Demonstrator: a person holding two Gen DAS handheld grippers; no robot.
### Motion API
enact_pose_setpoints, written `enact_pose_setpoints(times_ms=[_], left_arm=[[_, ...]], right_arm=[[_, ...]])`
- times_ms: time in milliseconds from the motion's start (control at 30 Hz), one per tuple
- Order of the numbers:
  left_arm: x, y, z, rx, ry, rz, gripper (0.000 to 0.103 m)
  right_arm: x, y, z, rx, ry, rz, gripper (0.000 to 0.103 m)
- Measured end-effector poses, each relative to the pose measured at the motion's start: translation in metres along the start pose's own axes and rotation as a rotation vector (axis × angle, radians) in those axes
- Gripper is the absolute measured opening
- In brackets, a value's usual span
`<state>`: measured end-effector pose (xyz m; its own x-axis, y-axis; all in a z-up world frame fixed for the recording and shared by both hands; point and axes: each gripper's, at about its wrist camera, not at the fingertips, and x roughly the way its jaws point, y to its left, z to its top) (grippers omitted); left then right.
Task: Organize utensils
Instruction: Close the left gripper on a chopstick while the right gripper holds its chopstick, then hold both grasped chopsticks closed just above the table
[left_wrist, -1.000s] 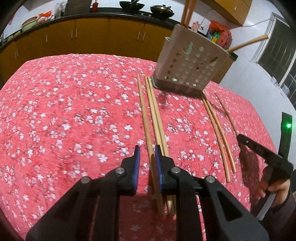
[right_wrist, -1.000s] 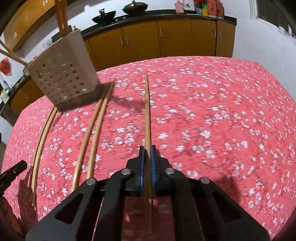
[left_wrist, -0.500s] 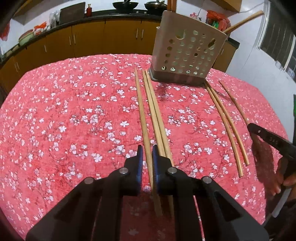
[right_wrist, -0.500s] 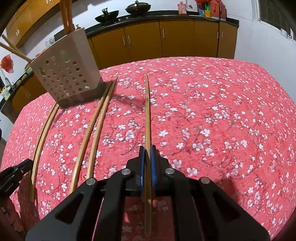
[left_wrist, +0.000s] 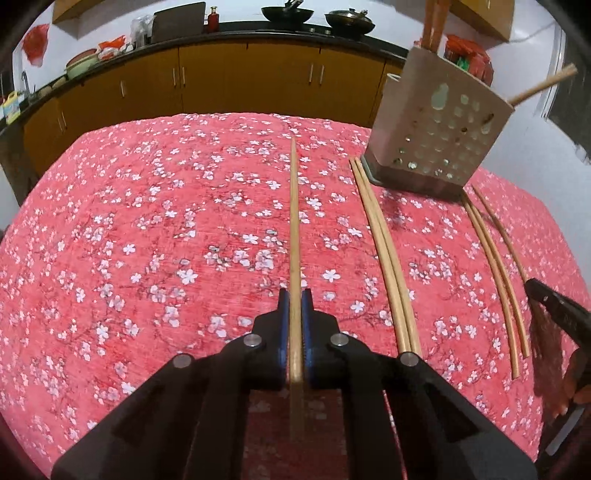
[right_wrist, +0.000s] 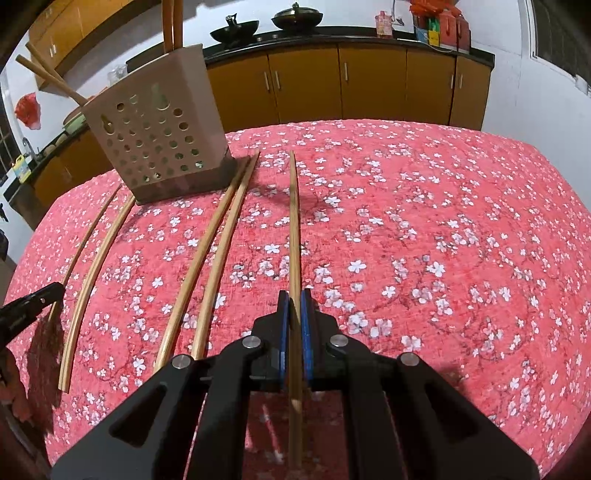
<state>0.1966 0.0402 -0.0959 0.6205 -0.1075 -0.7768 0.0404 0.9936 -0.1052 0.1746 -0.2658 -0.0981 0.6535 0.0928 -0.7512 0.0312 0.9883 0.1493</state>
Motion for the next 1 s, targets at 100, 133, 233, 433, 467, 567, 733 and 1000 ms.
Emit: enact_pose_setpoints(times_ms=[100,133,233,433,467,567,733,1000], left_arm=[[-0.0023,-0.0009,-0.0024,0.003,-0.015,0.005,0.009],[-0.0028,-0.0011,-0.0031,0.005,-0.019,0.006,0.009],[-0.0032,0.0005,-0.003,-0.006,-0.018,-0.006,0.009],[-0.0039,-0.0003,-0.0043,-0.011,-0.018,-0.007,0.01],[-0.0037,-0.0003,-0.0042,-0.012,-0.018,-0.008,0.01],[-0.0037,-0.0001,-0.0042,-0.012,-0.018,-0.009,0.01],[-0.0036,-0.0002,-0.004,-0.014,-0.018,-0.011,0.01],[-0.0037,-0.0012,-0.0039,-0.018,-0.018,-0.014,0.01]], right_arm=[[0.0003,-0.001,0.0002,0.006,0.0,0.007,0.008],[0.0003,-0.0015,0.0001,0.008,0.0,0.009,0.008],[-0.0003,-0.0018,0.0001,0.01,0.0,0.01,0.008],[-0.0006,-0.0025,-0.0003,0.015,0.0,0.014,0.008],[-0.0005,-0.0023,-0.0004,0.015,0.0,0.014,0.008],[-0.0002,-0.0025,-0.0004,0.016,0.001,0.016,0.008],[-0.0001,-0.0029,-0.0005,0.016,0.001,0.016,0.008],[-0.0004,-0.002,-0.0009,0.013,0.001,0.011,0.008]])
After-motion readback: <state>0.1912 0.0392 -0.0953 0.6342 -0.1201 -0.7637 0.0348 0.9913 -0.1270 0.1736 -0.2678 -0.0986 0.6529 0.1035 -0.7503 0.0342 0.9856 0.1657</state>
